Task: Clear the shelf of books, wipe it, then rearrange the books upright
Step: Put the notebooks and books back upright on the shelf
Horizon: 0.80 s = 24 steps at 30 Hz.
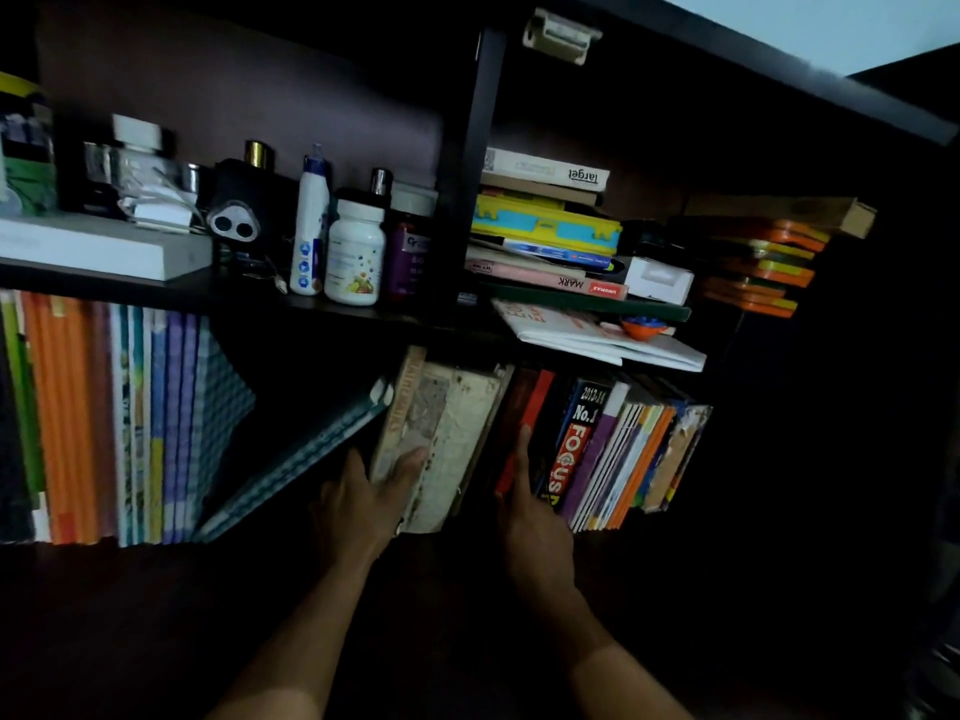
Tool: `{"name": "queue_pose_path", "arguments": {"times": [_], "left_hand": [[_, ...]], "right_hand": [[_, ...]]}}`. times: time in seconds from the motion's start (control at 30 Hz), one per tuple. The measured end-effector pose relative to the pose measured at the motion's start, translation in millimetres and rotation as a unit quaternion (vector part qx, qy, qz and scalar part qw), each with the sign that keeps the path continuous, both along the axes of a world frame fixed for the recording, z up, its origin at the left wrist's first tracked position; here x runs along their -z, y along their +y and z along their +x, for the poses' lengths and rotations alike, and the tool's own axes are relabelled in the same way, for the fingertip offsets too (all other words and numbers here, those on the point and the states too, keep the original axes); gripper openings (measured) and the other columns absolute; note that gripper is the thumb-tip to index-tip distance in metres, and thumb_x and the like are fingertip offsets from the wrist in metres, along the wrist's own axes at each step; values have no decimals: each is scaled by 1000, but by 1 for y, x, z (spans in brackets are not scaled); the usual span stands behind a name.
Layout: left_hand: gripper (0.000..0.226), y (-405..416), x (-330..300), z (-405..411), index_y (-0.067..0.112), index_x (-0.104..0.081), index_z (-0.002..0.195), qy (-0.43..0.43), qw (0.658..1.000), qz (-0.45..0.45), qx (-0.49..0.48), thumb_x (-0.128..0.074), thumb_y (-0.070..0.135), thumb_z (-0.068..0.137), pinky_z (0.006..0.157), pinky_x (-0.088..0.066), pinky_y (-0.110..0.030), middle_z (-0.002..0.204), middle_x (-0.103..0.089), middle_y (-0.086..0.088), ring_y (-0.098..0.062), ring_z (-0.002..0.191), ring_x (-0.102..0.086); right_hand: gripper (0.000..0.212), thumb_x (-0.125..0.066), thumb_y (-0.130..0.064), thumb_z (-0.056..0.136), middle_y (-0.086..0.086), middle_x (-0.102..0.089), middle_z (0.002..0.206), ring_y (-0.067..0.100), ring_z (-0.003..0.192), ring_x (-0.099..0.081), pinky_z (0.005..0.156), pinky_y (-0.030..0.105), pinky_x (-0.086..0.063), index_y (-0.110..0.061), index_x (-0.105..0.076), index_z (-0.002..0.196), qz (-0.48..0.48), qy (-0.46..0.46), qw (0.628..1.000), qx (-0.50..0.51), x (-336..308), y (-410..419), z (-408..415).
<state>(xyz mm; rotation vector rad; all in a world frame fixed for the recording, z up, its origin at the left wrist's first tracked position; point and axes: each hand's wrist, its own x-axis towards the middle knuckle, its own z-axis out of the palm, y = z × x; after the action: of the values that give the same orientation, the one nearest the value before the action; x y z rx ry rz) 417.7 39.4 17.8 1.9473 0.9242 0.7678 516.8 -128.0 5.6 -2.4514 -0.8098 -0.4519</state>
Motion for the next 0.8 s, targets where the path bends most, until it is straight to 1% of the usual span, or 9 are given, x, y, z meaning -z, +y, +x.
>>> {"name": "queue_pose_path", "arguments": {"times": [0.2,0.27,0.33,0.4,0.47,0.57,0.67,0.73,0.8], "left_hand": [[94,1,7,9,9,-48,140,-31,999,-11,32,-40,84,83,100,-42,-46,135,-57,-23,-42,125,-52],[100,-1,7,6,11,-46,144,-45,998,-36,40,-37,88,81,102,-43,-48,137,-56,-23,-42,127,-52],[105,-9,3,-4,12,-31,155,-46,996,-70,44,-39,87,82,109,-40,-50,146,-48,-24,-42,134,-45],[93,-24,1,-15,12,-12,161,-46,995,-82,46,-52,63,95,109,-36,-47,154,-40,-22,-40,139,-41],[93,-45,0,-33,15,-3,162,-52,995,-72,52,-62,44,96,109,-38,-44,158,-35,-19,-39,140,-40],[103,-75,4,-62,19,4,162,-27,995,-56,76,-69,42,92,115,-33,-46,165,-19,-16,-37,147,-30],[101,-120,12,-85,16,-6,162,56,989,-53,123,-70,47,90,120,-27,-43,165,-19,-15,-34,150,-25],[94,-159,14,-94,17,-20,159,49,974,-79,207,-70,51,87,119,-31,-42,161,-32,-13,-31,146,-33],[78,-202,5,-100,22,-30,156,53,952,-124,275,-67,46,92,113,-39,-39,153,-45,-6,-22,136,-46]], "right_hand": [[96,-46,-31,103,7,-70,83,28,71,-66,70,41,-54,-37,41,145,-16,-6,1000,2,5,-1,4],[94,-44,-34,103,5,-70,87,28,75,-66,67,37,-48,-34,39,147,-34,-6,999,-6,3,-3,-4],[89,-45,-37,104,7,-68,95,29,81,-65,65,38,-44,-28,29,153,-52,-6,998,-28,2,-11,-17],[85,-48,-35,102,11,-66,103,32,90,-63,70,40,-46,-25,14,159,-62,-4,997,-38,2,-22,-30],[84,-51,-31,100,16,-64,106,34,94,-60,75,41,-45,-25,6,161,-60,7,997,-41,1,-35,-42],[80,-53,-28,99,17,-60,128,33,114,-54,93,41,-42,-24,-4,162,-79,70,992,-62,-1,-54,-64],[65,-59,-23,97,12,-51,148,28,135,-47,110,33,-36,-14,-33,156,-33,158,980,-120,1,-86,-95],[55,-59,-12,92,10,-58,142,24,131,-53,108,29,-40,-12,-49,146,-6,191,974,-124,0,-111,-110],[50,-54,-4,88,6,-66,131,20,121,-61,104,34,-48,-15,-58,137,27,211,971,-109,-7,-148,-126]]}}
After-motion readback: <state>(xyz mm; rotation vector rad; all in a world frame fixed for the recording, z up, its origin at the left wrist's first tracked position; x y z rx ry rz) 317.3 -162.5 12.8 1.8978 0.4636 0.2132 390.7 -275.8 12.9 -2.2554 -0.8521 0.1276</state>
